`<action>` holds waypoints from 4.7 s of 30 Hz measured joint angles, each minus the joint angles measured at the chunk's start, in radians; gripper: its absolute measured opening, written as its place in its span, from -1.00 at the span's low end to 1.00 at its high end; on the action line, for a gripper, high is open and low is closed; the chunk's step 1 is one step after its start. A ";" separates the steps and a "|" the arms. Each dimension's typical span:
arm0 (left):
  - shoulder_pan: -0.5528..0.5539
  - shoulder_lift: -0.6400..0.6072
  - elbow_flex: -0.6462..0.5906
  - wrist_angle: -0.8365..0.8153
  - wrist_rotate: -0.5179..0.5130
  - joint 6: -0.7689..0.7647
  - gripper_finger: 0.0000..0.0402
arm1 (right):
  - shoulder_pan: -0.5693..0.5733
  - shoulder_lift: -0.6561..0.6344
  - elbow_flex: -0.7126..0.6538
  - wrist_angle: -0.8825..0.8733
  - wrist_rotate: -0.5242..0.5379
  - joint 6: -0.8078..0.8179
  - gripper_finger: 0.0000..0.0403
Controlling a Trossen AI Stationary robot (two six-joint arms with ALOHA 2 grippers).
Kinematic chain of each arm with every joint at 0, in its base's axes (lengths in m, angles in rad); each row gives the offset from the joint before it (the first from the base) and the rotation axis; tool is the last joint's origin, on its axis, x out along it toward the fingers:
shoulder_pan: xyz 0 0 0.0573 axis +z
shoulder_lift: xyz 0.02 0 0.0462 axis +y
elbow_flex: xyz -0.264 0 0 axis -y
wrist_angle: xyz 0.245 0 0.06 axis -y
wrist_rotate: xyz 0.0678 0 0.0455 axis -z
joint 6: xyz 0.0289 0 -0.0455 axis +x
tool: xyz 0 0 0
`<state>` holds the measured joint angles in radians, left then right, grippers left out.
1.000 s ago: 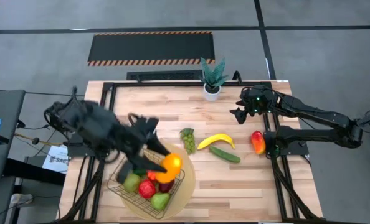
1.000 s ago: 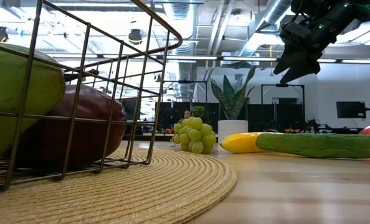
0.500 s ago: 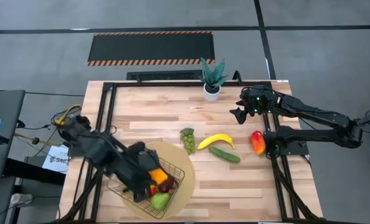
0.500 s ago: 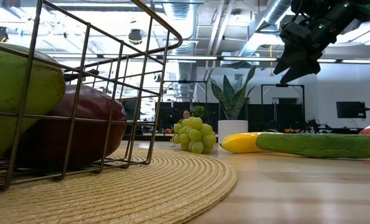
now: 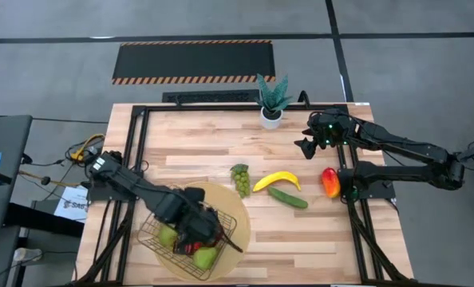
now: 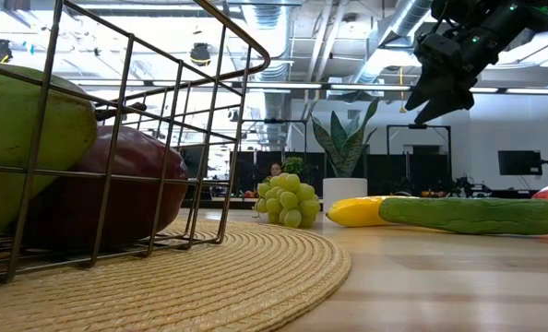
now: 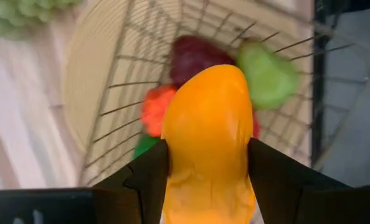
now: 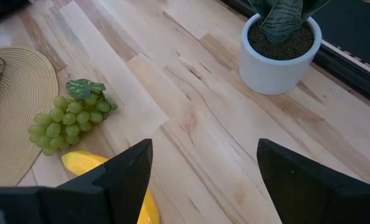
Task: Build produce basket
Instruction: Put yellow mango into the mesh basket, then put the red mango into the mesh basket
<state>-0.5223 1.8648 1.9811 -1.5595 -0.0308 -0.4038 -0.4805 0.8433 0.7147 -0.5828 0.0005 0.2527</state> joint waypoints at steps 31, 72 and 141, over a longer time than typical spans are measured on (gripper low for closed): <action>0.167 -0.258 -0.684 0.356 0.113 0.320 -0.09 | 0.000 0.000 0.000 0.011 0.009 0.001 0.54; 0.490 -0.259 -0.218 0.664 -0.104 0.069 0.69 | 0.104 0.100 -0.044 -0.548 0.031 0.425 0.54; 0.657 -0.286 -0.218 0.410 0.207 0.674 0.69 | 0.624 0.667 0.021 -0.615 -0.056 1.705 0.50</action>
<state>0.1349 1.5791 1.7630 -1.1500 0.1758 0.2699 0.1440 1.5105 0.7356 -1.1981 -0.0555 1.9574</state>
